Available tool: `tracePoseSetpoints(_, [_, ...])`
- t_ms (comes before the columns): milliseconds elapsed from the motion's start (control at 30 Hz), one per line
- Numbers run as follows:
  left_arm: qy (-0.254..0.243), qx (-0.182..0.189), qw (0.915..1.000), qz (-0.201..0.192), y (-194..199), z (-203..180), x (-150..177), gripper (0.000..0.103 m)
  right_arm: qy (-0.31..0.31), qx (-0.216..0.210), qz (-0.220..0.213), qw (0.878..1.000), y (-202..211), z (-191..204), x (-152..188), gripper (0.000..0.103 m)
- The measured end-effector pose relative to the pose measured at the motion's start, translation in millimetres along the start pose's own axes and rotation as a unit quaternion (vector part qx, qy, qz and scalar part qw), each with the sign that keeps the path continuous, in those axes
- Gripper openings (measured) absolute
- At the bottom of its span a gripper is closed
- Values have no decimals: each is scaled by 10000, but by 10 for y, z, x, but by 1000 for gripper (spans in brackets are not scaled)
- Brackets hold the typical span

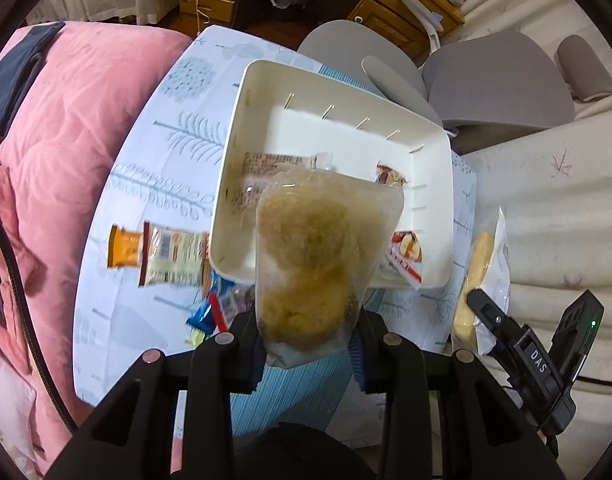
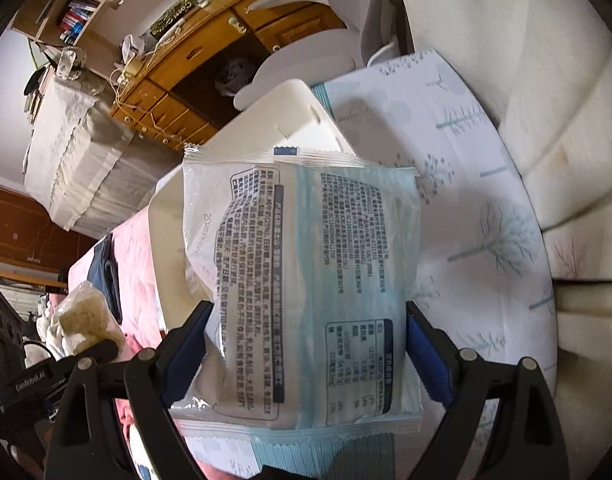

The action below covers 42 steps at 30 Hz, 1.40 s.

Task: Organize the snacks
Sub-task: 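Open left tool over the tray to drop the puffed bag while right tool releases the blue bag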

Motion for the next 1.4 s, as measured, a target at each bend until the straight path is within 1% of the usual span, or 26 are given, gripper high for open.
tracePoseSetpoints(133, [-38, 85, 9999, 80, -112, 27, -131, 32, -52, -46, -138, 9999, -109, 153, -153, 91])
tracePoseSetpoints(300, [-144, 158, 9995, 219, -256, 54, -237, 32, -131, -151, -198, 9996, -285, 301, -271, 91])
tracePoseSetpoints(533, [-262, 284, 9988, 286, -405, 82, -340, 32, -214, -240, -115, 9994, -510, 434, -333, 93])
tracePoseSetpoints(567, [-265, 313, 9987, 290, -421, 81, -345, 34, -222, -233, -55, 9995, -553, 440, -330, 93])
tracePoseSetpoints(633, [-254, 290, 9986, 371, -471, 98, -339, 46, -265, -220, 61, 9994, -634, 429, -319, 93])
tracePoseSetpoints(667, [-249, 267, 9985, 401, -489, 106, -331, 56, -301, -180, 94, 9993, -667, 414, -318, 94])
tracePoseSetpoints(700, [-245, 250, 9986, 405, -495, 109, -326, 59, -328, -127, 99, 9993, -690, 395, -319, 95])
tracePoseSetpoints(733, [-251, 215, 9986, 415, -501, 118, -315, 59, -341, -119, 88, 9993, -697, 386, -320, 97])
tracePoseSetpoints(833, [-222, 172, 9987, 437, -496, 141, -290, 60, -362, -133, 54, 9992, -668, 376, -323, 101])
tracePoseSetpoints(1067, [-219, 110, 9993, 297, -384, 87, -175, 60, -295, -272, 14, 9992, -516, 347, -261, 101])
tracePoseSetpoints(1300, [-274, 75, 9996, 79, -231, -109, 82, 60, -111, -391, -63, 9992, -286, 227, -102, 101])
tracePoseSetpoints(1400, [-255, 52, 9996, -58, -170, -200, 208, 60, 6, -444, -32, 9990, -224, 180, -5, 101])
Point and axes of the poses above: each gripper's, at about its wrist camera, not at the fingertips, and y roughly against the way its jaws point, z to its left, x to its underside, the point moved 8 cm from there along -y, roughly the way its jaws point, and after that the axes turned 12 degrees about -y, right-handed, at the moved point
